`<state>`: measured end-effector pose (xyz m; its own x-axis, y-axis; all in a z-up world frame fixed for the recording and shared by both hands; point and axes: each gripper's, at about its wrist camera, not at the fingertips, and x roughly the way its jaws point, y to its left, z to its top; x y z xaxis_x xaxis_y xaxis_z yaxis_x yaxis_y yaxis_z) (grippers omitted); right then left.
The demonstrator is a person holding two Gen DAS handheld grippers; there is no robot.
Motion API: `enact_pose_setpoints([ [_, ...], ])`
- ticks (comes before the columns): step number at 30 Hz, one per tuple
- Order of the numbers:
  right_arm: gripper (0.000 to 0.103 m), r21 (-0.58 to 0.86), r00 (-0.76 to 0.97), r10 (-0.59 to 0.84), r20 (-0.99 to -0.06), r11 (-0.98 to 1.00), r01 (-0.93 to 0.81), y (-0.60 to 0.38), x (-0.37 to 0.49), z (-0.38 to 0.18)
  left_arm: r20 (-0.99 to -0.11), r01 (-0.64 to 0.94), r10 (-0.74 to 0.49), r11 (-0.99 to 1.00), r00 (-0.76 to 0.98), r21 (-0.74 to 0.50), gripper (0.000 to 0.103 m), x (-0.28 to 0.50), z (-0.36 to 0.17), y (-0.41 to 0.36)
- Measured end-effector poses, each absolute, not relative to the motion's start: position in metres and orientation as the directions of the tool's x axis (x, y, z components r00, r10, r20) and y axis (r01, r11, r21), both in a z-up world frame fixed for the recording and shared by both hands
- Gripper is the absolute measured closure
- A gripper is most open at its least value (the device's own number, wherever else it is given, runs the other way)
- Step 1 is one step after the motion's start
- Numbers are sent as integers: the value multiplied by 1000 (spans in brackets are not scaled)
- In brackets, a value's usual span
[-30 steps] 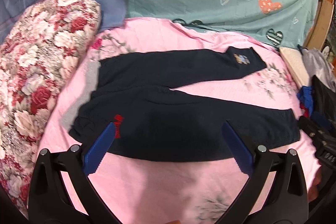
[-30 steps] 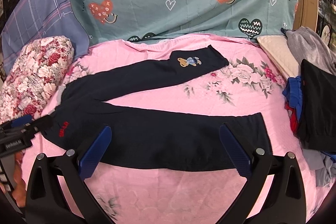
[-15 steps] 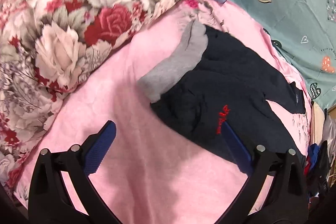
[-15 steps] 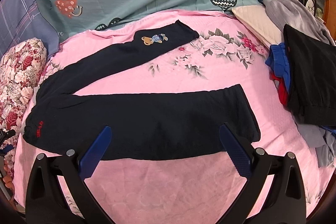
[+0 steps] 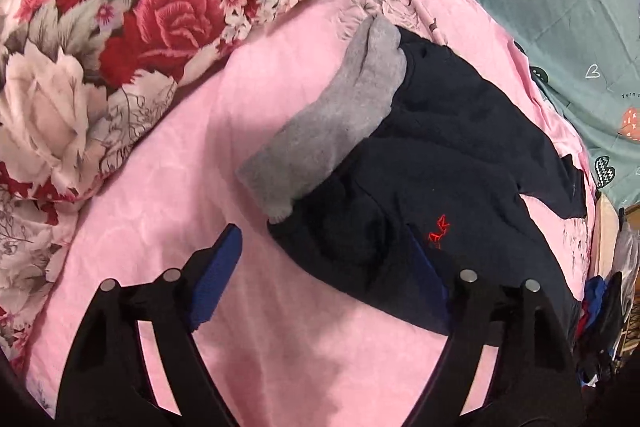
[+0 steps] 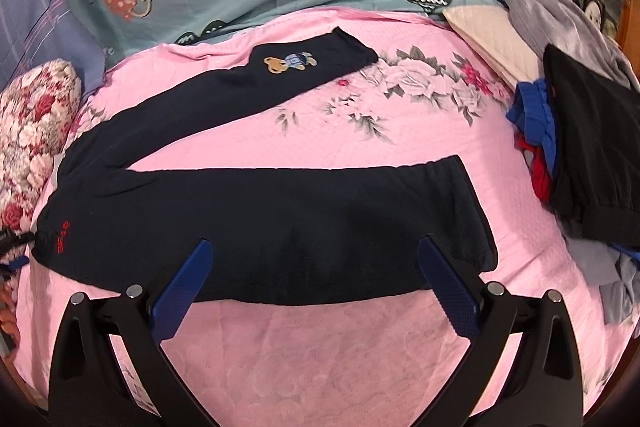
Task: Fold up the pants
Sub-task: 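Grasp the waistband with the left gripper while the right gripper grasps the leg hem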
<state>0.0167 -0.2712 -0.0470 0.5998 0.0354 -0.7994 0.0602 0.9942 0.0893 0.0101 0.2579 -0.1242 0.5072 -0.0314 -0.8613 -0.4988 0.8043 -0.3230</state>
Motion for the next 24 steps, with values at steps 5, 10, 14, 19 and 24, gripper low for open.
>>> enact_pose_setpoints([
  [5, 1, 103, 589, 68, -805, 994, 25, -263, 20, -47, -866, -504, -38, 800, 499, -326, 24, 15, -130, 260],
  [10, 1, 81, 596, 65, -800, 997, -1, -257, 18, -45, -878, -519, -59, 787, 476, -334, 38, 41, -142, 268],
  [14, 1, 73, 584, 50, -810, 997, 16, -268, 18, -51, -869, -509, -128, 766, 477, -392, 38, 50, -141, 266],
  [19, 1, 51, 541, -22, -841, 992, 119, -321, 23, -68, -826, -518, -239, 681, 510, -517, 34, 46, -145, 270],
  [24, 3, 3, 485, -120, -866, 969, 246, -379, 22, -87, -852, -480, -184, 759, 490, -440, 31, 51, -141, 248],
])
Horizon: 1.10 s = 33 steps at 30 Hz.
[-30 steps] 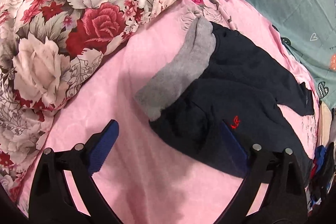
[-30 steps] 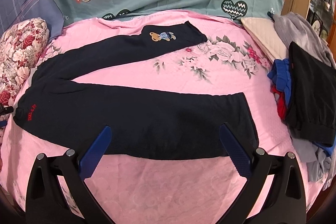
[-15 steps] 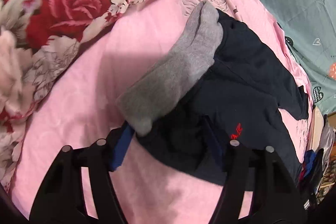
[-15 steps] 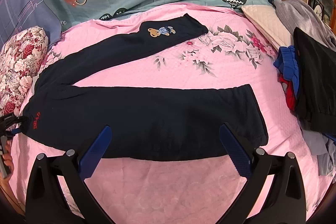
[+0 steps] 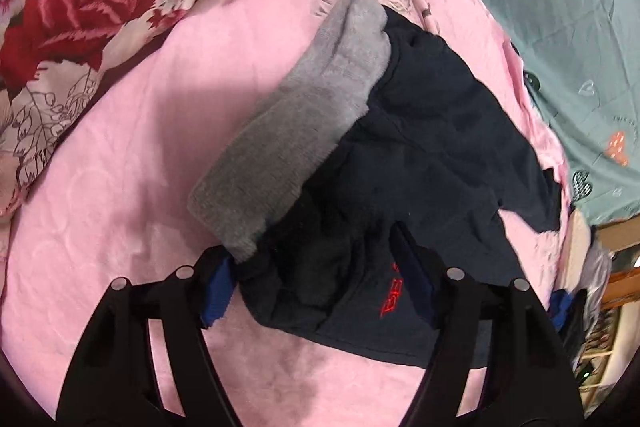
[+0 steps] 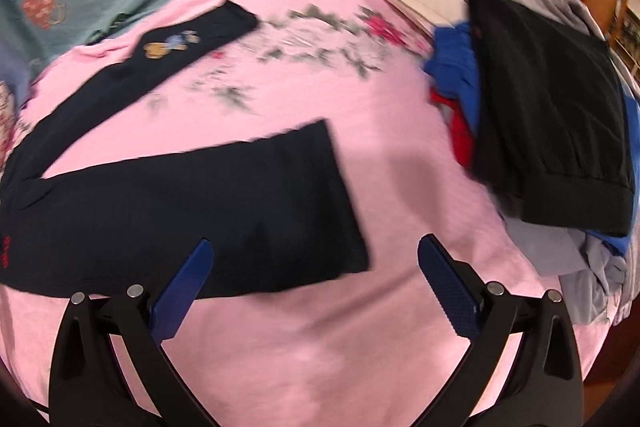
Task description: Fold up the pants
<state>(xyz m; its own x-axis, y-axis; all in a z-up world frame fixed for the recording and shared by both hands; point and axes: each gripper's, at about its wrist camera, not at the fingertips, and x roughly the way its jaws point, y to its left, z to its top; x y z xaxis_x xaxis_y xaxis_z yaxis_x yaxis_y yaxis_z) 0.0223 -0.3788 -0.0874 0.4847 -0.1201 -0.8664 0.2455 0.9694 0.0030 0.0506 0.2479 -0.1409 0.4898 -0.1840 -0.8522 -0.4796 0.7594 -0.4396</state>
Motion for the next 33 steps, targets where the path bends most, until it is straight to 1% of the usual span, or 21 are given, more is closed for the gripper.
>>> enact_pose_setpoints([
  [4, 19, 59, 440, -81, -894, 953, 296, -407, 23, -105, -854, -442, -194, 787, 483, -429, 32, 55, -140, 234],
  [5, 20, 72, 430, -67, -900, 951, 299, -408, 25, -110, -860, -445, -170, 798, 481, -406, 44, 56, -139, 232],
  [6, 22, 79, 422, -59, -905, 950, 302, -410, 25, -114, -865, -447, -158, 804, 476, -393, 62, 56, -139, 230],
  [7, 30, 84, 413, -53, -909, 949, 305, -410, 27, -118, -867, -447, -168, 801, 469, -398, 80, 57, -141, 230],
  [8, 44, 99, 408, -34, -913, 948, 301, -408, 28, -123, -865, -452, -169, 796, 472, -403, 80, 56, -141, 231],
  [9, 46, 111, 407, -18, -913, 950, 293, -403, 31, -126, -867, -456, -140, 804, 477, -381, 81, 56, -139, 228],
  [11, 74, 82, 429, -40, -902, 961, 263, -393, 33, -126, -876, -444, -84, 837, 475, -321, 83, 58, -134, 219],
  [13, 88, 115, 440, -5, -898, 962, 247, -389, 37, -127, -876, -435, -33, 859, 482, -271, 84, 56, -127, 212],
  [16, 90, 139, 481, -6, -877, 954, 267, -390, 36, -120, -853, -444, -10, 851, 522, -281, 85, 47, -110, 214],
  [20, 90, 210, 562, 27, -827, 942, 262, -402, 23, -92, -827, -424, 6, 861, 562, -282, 85, 33, -83, 212],
  [23, 90, 179, 589, 1, -808, 953, 244, -404, 12, -68, -803, -399, 10, 871, 596, -285, 86, 17, -64, 207],
  [24, 90, 166, 597, -12, -802, 956, 242, -405, 8, -62, -794, -413, 48, 872, 606, -263, 88, 8, -55, 208],
  [25, 90, 152, 607, -28, -795, 958, 243, -407, 2, -53, -786, -421, 71, 872, 615, -251, 88, 1, -50, 211],
  [26, 90, 144, 613, -38, -790, 959, 245, -409, -2, -49, -778, -412, 47, 867, 626, -280, 88, -7, -46, 215],
  [28, 90, 150, 615, -29, -788, 960, 238, -415, -12, -42, -779, -404, 8, 858, 627, -316, 88, -17, -45, 220],
  [33, 90, 84, 541, -55, -839, 970, 230, -419, -28, -57, -829, -431, -26, 845, 558, -317, 88, -35, -74, 222],
])
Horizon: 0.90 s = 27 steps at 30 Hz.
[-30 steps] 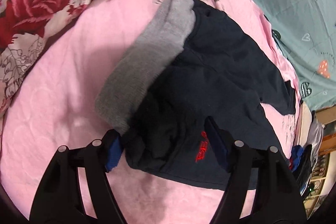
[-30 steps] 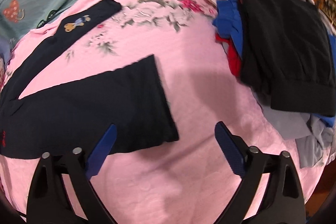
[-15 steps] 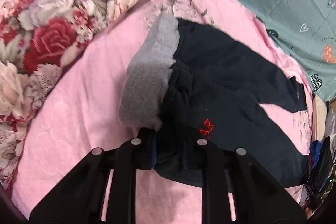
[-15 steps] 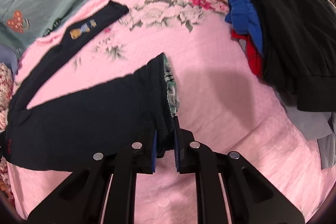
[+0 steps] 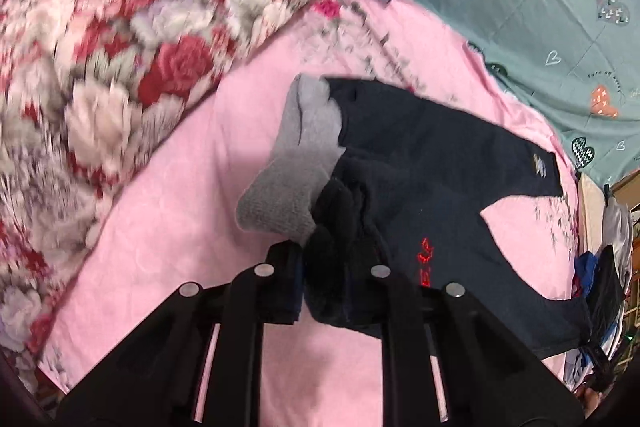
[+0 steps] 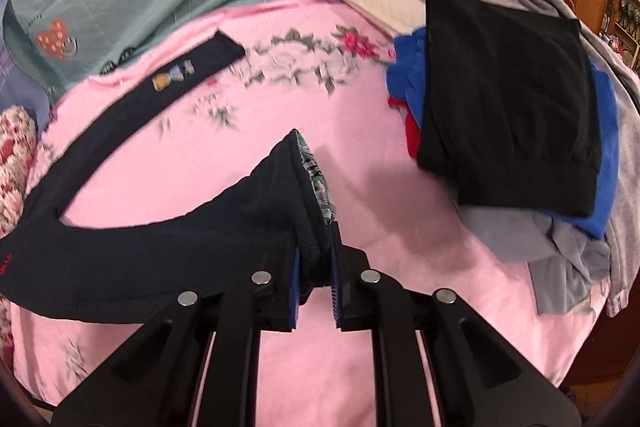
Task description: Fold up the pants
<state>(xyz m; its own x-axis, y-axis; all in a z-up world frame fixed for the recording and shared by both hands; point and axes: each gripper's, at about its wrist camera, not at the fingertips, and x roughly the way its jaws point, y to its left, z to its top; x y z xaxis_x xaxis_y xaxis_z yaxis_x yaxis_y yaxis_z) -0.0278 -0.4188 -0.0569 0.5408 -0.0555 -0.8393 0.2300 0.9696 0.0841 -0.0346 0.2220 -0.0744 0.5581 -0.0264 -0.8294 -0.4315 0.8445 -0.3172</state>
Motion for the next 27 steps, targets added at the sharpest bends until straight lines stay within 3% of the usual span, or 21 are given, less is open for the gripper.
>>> enact_pose_setpoints([
  [3, 89, 75, 476, -51, -878, 967, 242, -421, -36, -76, -864, -454, -1, 850, 504, -266, 83, -41, -100, 221],
  [4, 86, 33, 421, -77, -904, 968, 249, -421, -35, -88, -879, -470, 20, 851, 476, -235, 70, -41, -106, 221],
  [7, 55, -106, 351, -205, -914, 954, 281, -421, -30, -100, -910, -508, 94, 850, 405, -139, 39, -40, -116, 225],
  [8, 55, -128, 389, -240, -889, 948, 292, -421, -30, -93, -907, -514, 113, 849, 406, -124, 31, -42, -114, 226],
  [14, 43, -89, 534, -200, -821, 970, 225, -403, -2, -71, -859, -531, 180, 838, 480, -122, 26, -44, -82, 235],
  [18, 43, 12, 475, -82, -876, 981, 192, -401, 28, -102, -820, -493, 171, 857, 547, -149, 21, -23, -68, 227],
  [23, 38, -134, 420, -250, -873, 949, 287, -401, 39, -113, -857, -489, 166, 865, 489, -111, 19, 29, -87, 230],
  [27, 36, -24, 552, -171, -816, 965, 263, -386, 42, -77, -872, -490, 201, 870, 447, -51, 19, 61, -97, 240],
])
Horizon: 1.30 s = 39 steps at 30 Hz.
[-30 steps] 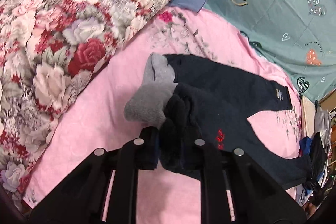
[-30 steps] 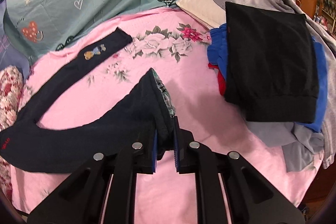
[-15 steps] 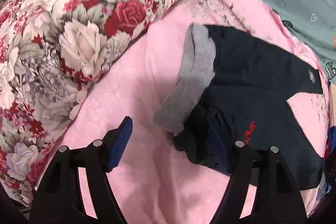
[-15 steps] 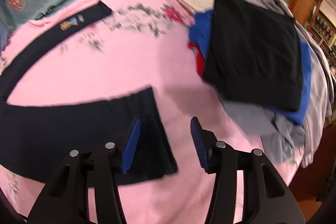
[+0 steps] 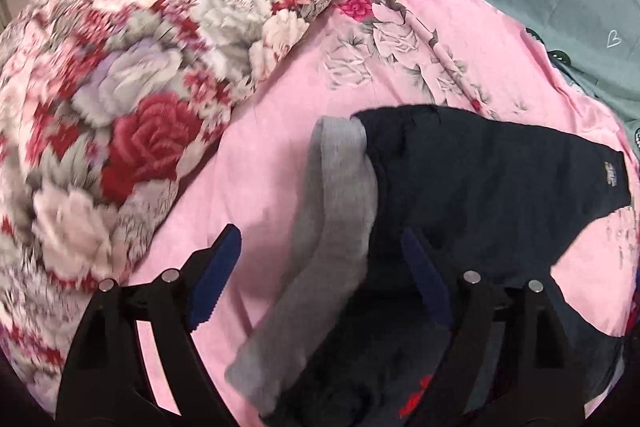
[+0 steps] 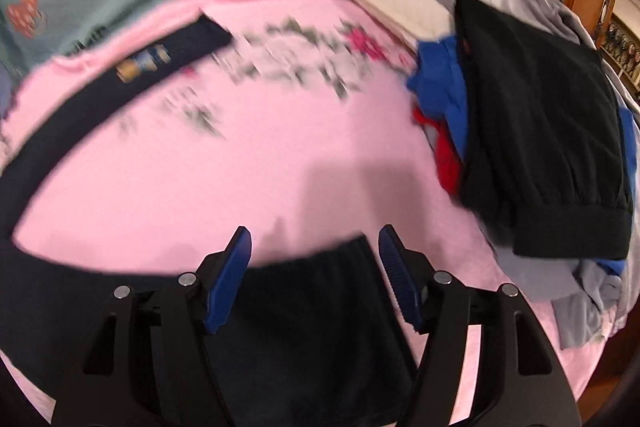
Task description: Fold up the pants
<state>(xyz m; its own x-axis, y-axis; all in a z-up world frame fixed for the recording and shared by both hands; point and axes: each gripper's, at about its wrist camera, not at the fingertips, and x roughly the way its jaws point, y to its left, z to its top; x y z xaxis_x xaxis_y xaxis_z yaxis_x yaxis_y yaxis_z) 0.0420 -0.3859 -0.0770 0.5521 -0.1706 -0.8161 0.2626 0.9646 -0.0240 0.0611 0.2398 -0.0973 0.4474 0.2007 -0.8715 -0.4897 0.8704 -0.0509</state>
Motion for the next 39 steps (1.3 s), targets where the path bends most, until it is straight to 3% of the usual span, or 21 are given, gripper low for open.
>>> enact_pose_setpoints([
  [5, 23, 120, 637, -12, -771, 979, 163, -342, 68, -49, -869, -484, 222, 874, 443, -24, 19, 96, -106, 254],
  [9, 23, 177, 639, 78, -766, 980, 93, -297, 94, -54, -885, -484, 229, 875, 405, 5, 19, 119, -118, 264],
  [15, 22, 295, 584, 216, -782, 955, 42, -257, 117, -72, -901, -505, 165, 861, 402, -68, 20, 126, -131, 278],
  [16, 22, 300, 578, 224, -785, 953, 38, -253, 119, -74, -899, -501, 157, 862, 408, -77, 29, 127, -132, 277],
  [17, 22, 300, 575, 224, -787, 953, 38, -251, 120, -76, -900, -495, 146, 865, 410, -85, 51, 128, -133, 276],
  [18, 22, 300, 569, 226, -790, 953, 39, -251, 121, -77, -906, -478, 113, 872, 408, -106, 62, 130, -136, 274],
  [21, 22, 324, 551, 252, -795, 945, 36, -252, 121, -80, -903, -460, 138, 885, 407, -72, 75, 134, -134, 265],
  [23, 22, 325, 552, 248, -796, 945, 43, -255, 120, -78, -890, -467, 166, 882, 425, -59, 93, 130, -125, 262],
  [24, 22, 321, 558, 241, -794, 946, 48, -257, 120, -77, -883, -468, 160, 881, 441, -74, 94, 127, -119, 261],
  [30, 22, 328, 573, 228, -787, 941, 77, -269, 118, -71, -790, -510, 367, 856, 492, 81, 95, 121, -72, 250],
  [36, 22, 300, 571, 204, -796, 951, 79, -271, 123, -75, -856, -519, 381, 839, 350, 162, 88, 150, -124, 258],
  [39, 22, 288, 557, 183, -810, 952, 105, -288, 143, -81, -847, -537, 399, 827, 351, 167, 57, 143, -124, 261],
])
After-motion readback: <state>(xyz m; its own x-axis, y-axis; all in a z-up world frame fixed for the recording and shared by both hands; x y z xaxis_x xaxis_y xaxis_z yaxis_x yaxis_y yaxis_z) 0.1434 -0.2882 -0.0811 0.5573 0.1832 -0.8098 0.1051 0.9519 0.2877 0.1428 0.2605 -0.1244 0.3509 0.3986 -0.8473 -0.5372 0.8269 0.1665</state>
